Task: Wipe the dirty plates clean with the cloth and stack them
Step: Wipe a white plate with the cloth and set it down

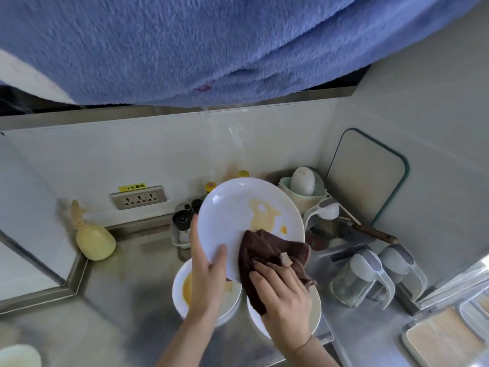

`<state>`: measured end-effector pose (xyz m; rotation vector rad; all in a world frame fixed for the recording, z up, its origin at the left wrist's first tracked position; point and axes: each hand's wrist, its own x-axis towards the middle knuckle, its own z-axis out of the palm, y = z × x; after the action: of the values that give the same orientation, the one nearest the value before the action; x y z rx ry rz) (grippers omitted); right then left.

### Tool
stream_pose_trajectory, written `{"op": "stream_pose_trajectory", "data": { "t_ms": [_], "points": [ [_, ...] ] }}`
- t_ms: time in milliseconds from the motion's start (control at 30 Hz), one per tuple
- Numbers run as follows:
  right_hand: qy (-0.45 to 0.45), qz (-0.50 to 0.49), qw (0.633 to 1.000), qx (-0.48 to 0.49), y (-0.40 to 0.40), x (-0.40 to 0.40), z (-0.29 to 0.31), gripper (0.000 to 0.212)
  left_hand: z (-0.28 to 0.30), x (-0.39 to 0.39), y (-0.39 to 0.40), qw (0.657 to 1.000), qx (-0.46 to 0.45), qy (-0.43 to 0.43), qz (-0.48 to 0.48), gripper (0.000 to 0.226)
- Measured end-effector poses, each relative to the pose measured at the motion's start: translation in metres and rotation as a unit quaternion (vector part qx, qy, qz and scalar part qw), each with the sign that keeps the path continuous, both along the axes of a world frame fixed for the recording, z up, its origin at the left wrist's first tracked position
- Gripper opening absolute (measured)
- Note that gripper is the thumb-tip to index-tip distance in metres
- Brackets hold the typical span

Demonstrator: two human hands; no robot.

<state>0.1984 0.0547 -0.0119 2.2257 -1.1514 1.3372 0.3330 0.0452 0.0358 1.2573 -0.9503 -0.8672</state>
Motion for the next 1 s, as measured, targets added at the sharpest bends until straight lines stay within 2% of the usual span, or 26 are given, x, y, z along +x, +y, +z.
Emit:
{"op": "stream_pose_trajectory", "data": {
  "t_ms": [67, 133, 267, 333, 433, 533, 600, 700, 767, 800, 867, 967, 1000],
  "points": [
    [0.027, 0.034, 0.999, 0.008, 0.002, 0.001, 0.000, 0.017, -0.001, 0.011, -0.004, 0.999, -0.022, -0.024, -0.014, 0.068],
    [0.095, 0.076, 0.993, 0.013, -0.003, -0.013, 0.002, 0.025, 0.001, 0.027, -0.010, 0.996, -0.030, -0.066, -0.051, 0.067],
    [0.181, 0.112, 0.977, 0.017, -0.028, -0.062, 0.002, 0.027, 0.001, 0.050, -0.018, 0.992, 0.029, -0.065, -0.107, 0.070],
    [0.166, 0.104, 0.980, 0.044, -0.029, -0.064, 0.002, 0.028, 0.001, 0.046, -0.018, 0.993, 0.025, -0.067, -0.093, 0.069],
    [0.087, 0.093, 0.989, 0.080, -0.002, -0.022, -0.009, 0.030, -0.010, 0.023, -0.015, 0.994, -0.007, -0.080, -0.075, 0.069],
    [0.044, 0.118, 0.989, 0.075, 0.017, 0.007, -0.021, 0.031, -0.020, 0.016, -0.016, 0.992, 0.029, -0.072, -0.096, 0.067],
    [0.098, 0.133, 0.985, 0.042, 0.010, -0.006, -0.018, 0.029, -0.012, 0.033, -0.023, 0.984, 0.059, -0.073, -0.151, 0.067],
    [0.190, 0.174, 0.966, 0.008, -0.004, -0.045, -0.018, 0.030, 0.013, 0.065, -0.034, 0.953, 0.073, -0.053, -0.290, 0.066],
    [0.213, 0.171, 0.962, -0.012, -0.012, -0.061, -0.014, 0.027, 0.028, 0.072, -0.041, 0.942, 0.081, -0.067, -0.320, 0.065],
    [0.211, 0.164, 0.964, -0.019, -0.015, -0.065, -0.011, 0.023, 0.032, 0.071, -0.042, 0.943, 0.084, -0.074, -0.313, 0.065],
    [0.178, 0.141, 0.974, -0.026, -0.018, -0.063, -0.002, 0.016, 0.031, 0.060, -0.037, 0.965, 0.088, -0.059, -0.241, 0.069],
    [0.097, 0.089, 0.991, -0.008, -0.010, -0.036, 0.005, 0.025, 0.006, 0.020, -0.015, 0.989, 0.107, 0.057, -0.079, 0.075],
    [0.079, 0.072, 0.994, 0.004, -0.005, -0.025, 0.003, 0.026, -0.004, 0.005, -0.006, 0.993, 0.086, 0.075, -0.039, 0.074]
  ]
}}
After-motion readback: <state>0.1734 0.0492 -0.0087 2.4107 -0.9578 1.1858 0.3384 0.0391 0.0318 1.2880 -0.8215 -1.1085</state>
